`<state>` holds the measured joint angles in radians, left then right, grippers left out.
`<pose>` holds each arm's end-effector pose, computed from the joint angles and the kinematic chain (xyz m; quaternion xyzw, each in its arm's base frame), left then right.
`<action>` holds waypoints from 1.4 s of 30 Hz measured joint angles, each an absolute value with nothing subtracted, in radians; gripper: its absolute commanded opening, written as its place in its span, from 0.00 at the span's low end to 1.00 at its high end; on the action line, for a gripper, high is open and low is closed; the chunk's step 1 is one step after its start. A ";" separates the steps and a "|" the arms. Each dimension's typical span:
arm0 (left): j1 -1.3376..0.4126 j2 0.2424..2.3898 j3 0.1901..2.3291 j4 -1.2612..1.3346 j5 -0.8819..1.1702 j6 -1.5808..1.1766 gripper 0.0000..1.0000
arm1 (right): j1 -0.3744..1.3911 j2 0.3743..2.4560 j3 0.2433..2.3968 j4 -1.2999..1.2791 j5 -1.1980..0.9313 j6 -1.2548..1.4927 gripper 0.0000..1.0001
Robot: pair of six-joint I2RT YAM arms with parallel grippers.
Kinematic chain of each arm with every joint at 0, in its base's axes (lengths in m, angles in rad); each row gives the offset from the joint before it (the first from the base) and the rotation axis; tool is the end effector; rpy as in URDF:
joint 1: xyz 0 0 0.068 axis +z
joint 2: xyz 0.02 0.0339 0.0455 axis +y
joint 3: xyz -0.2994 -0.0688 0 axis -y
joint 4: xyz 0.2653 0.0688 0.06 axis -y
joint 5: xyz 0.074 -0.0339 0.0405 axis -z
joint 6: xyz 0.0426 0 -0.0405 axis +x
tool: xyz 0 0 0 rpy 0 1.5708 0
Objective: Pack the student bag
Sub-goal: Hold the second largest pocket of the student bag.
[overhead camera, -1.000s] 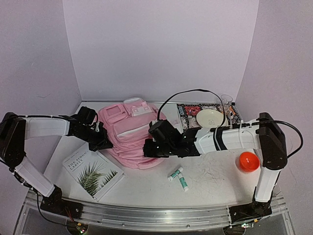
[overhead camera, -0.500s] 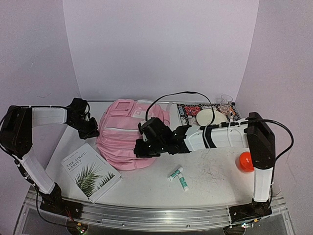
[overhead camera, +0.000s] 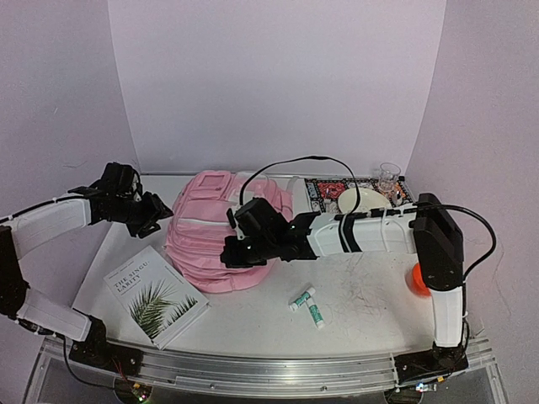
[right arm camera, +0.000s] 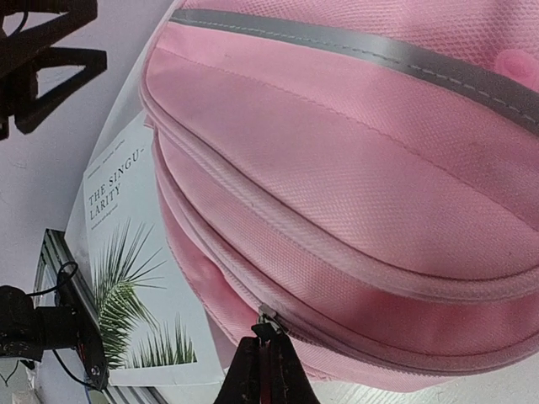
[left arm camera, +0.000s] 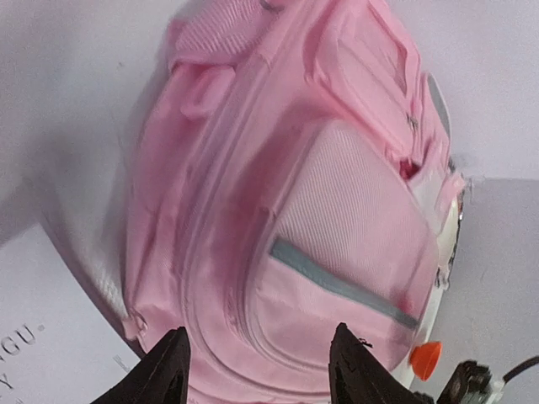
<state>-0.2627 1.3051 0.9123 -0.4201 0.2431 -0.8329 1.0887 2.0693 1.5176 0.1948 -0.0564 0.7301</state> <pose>0.2762 -0.0849 0.2725 -0.2163 0.8976 -0.2874 0.2548 0.2435 0.4705 0.2478 -0.1623 0.8050 0.4641 0.3319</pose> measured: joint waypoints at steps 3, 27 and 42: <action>-0.350 1.280 0.876 -0.419 0.243 -0.903 0.60 | 1.089 2.074 1.520 0.204 -0.067 0.725 0.00; -0.605 1.302 0.699 -0.155 0.139 -1.397 0.56 | 1.082 2.078 1.521 0.225 -0.108 0.696 0.00; -0.674 1.378 0.698 -0.092 0.045 -1.474 0.00 | 1.072 2.078 1.499 0.228 -0.107 0.673 0.00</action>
<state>-0.6736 1.3777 0.6983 -0.0922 0.0445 -1.4738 1.0724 2.0785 1.4993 0.2284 -0.1071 0.6725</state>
